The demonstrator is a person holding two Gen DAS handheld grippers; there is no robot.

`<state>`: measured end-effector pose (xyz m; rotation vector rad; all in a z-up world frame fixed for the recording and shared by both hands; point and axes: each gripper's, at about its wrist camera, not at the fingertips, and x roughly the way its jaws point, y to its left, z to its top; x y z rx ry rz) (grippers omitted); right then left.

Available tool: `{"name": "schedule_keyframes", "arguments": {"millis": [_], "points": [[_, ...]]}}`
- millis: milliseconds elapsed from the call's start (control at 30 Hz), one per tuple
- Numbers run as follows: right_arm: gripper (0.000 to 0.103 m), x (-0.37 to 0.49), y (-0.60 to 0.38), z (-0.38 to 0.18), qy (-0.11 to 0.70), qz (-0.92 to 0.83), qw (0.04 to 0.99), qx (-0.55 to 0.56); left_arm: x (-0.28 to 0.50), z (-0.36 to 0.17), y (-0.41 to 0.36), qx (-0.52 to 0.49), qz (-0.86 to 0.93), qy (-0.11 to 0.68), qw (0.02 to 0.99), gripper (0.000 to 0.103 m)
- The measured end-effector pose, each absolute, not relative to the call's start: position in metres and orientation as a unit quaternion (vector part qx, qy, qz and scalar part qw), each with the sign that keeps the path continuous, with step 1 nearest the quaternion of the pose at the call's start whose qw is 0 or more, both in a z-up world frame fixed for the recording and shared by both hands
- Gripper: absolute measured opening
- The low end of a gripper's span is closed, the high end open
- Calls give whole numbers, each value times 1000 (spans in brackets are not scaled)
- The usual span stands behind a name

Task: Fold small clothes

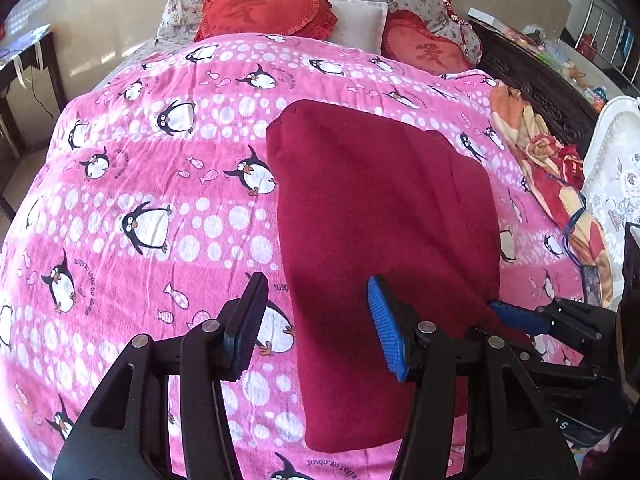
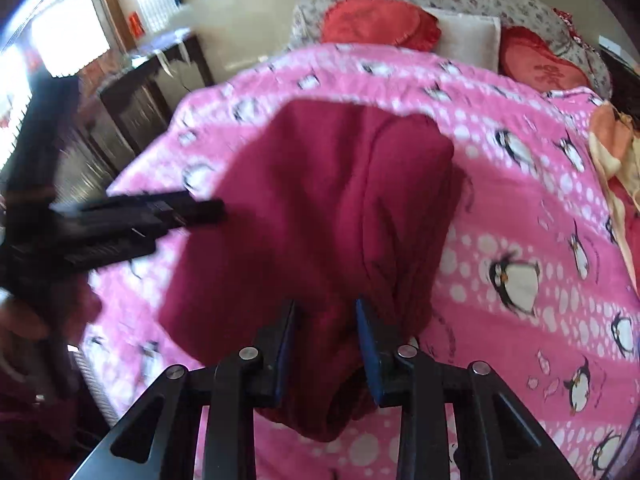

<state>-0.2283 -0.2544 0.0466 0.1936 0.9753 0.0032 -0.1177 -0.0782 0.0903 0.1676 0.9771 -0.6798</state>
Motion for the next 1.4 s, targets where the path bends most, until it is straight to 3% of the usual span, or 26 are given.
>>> {"name": "schedule_keyframes", "arguments": {"millis": [167, 300, 633, 700, 733, 1400], "points": [[30, -237, -251, 69, 449, -4, 889, 95, -127, 106, -75, 90, -306, 427, 846, 52], [50, -250, -248, 95, 409, -17, 906, 107, -133, 120, -72, 91, -299, 406, 859, 52], [52, -246, -242, 113, 393, -92, 910, 92, -150, 138, -61, 95, -281, 377, 878, 52], [65, -248, -240, 114, 390, -100, 910, 94, -150, 140, -59, 89, -281, 379, 877, 52], [66, -250, -239, 115, 388, -102, 911, 97, -150, 140, -57, 86, -281, 381, 877, 52], [67, -242, -237, 113, 398, -102, 905, 114, -153, 139, -55, 82, -281, 384, 876, 52]]}}
